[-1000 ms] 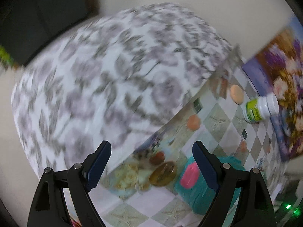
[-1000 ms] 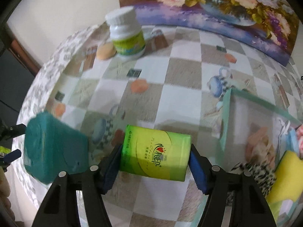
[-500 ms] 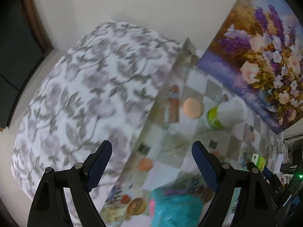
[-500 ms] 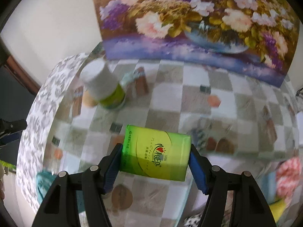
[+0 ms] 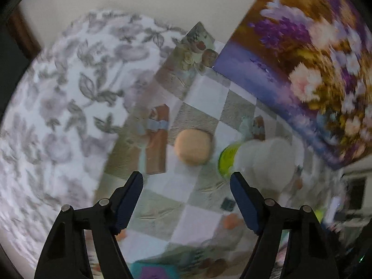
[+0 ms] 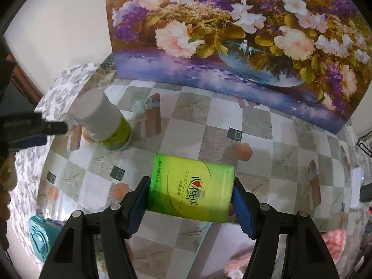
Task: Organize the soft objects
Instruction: 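Grasp the tan round sponge with left gripper while right gripper holds the tissue pack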
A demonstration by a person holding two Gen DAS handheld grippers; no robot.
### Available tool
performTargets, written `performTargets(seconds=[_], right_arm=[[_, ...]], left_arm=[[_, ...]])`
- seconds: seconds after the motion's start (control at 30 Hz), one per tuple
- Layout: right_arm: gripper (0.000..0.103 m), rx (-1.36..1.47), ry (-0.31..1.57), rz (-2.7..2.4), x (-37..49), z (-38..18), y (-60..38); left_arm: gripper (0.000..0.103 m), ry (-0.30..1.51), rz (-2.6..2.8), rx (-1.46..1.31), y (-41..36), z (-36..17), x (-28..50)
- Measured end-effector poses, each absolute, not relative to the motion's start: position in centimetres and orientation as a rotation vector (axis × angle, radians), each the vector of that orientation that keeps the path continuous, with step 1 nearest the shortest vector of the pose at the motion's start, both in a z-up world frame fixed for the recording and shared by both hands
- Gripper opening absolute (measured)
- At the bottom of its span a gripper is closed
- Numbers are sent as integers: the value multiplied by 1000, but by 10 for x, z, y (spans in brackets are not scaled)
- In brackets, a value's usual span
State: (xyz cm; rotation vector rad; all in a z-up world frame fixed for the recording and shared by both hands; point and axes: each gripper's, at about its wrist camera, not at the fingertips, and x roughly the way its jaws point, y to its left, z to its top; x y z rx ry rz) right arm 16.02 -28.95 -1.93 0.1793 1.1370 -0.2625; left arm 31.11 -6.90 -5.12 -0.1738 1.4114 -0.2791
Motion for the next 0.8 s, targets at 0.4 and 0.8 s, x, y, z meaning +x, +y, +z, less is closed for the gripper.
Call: performTargets(seconds=[0.4,0.8], right_arm=[[70,171,1143,-231,154,-33,-309],[70,164,1138,-204,145,-46,-314]], left_arm=[[72,1421,-151,-336,-74,-86,334],[72,1408,-67,-385,-62,-104,341]])
